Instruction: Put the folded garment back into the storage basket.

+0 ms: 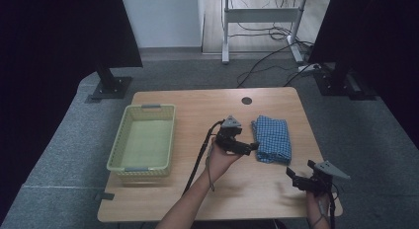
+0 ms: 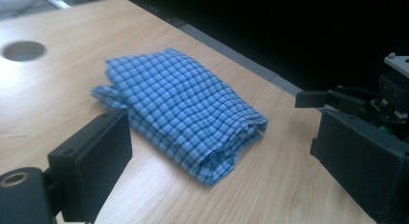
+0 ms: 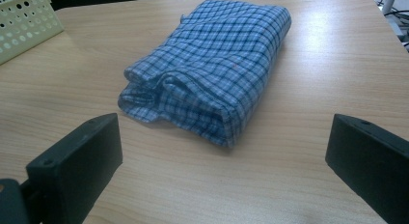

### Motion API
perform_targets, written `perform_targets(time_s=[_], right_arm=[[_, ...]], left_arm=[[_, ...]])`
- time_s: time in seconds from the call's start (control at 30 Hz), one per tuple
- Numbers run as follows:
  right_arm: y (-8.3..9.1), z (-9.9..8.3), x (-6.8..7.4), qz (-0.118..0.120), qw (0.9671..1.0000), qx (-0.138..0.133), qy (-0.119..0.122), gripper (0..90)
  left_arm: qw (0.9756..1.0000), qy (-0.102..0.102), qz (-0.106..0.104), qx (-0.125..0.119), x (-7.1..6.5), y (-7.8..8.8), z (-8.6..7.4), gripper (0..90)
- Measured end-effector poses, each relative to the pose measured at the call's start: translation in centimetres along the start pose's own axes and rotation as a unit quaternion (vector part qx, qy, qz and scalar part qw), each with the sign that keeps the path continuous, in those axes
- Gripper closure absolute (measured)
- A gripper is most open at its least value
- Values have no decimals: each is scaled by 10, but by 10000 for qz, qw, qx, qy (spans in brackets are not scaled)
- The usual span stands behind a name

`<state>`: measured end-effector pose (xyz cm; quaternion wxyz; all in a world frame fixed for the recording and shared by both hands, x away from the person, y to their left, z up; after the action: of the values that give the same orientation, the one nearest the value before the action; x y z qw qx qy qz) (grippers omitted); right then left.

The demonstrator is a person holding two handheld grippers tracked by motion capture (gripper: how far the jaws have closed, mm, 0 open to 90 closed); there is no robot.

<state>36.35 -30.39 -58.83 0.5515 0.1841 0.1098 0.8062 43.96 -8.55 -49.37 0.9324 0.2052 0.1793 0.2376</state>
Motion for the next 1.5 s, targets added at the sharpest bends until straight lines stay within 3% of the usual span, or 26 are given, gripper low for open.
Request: perform_targets(time_s=[0.13,0.2,0.53,0.67,0.9,0.97,1.07,1.23,1.5], right_arm=[[0,0,0,17,10000,5,3,0],[0,0,0,30,10000,8,1,0],[0,0,0,76,10000,14,-29,0],[0,0,0,97,9999,15,-40,0],[0,0,-1,143,9999,-4,-91,0],[0,0,-1,142,9999,-8,-95,0],[0,0,-1,149,9998,-1,-92,0],[0,0,-1,164,9998,17,-91,0],[0,0,-1,197,9997,20,-112,0]], left_arm=[[9999,-11,-92,107,0,-14,-2,59],[9996,-97,-9,276,-1,-23,-5,59],[9977,165,-51,649,4,-58,-20,58],[9952,88,111,973,8,-70,-30,57],[9932,277,62,1132,10,-86,-39,60],[9925,209,96,1202,10,-91,-40,61],[9894,124,161,1438,10,-99,-45,61],[9891,225,118,1452,10,-109,-48,72],[9850,83,406,1675,9,-119,-58,106]])
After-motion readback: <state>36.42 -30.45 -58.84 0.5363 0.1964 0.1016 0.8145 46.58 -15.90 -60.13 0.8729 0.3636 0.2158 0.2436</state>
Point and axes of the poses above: each handheld gripper's, and its own axes: y roughly backward along the jaws, z roughly out of its top, x roughly to its left, the point moved 8 cm from there along -y, roughly forward along the jaws, and after that the axes turned 1 degree about -z, right-handed, at the moved point
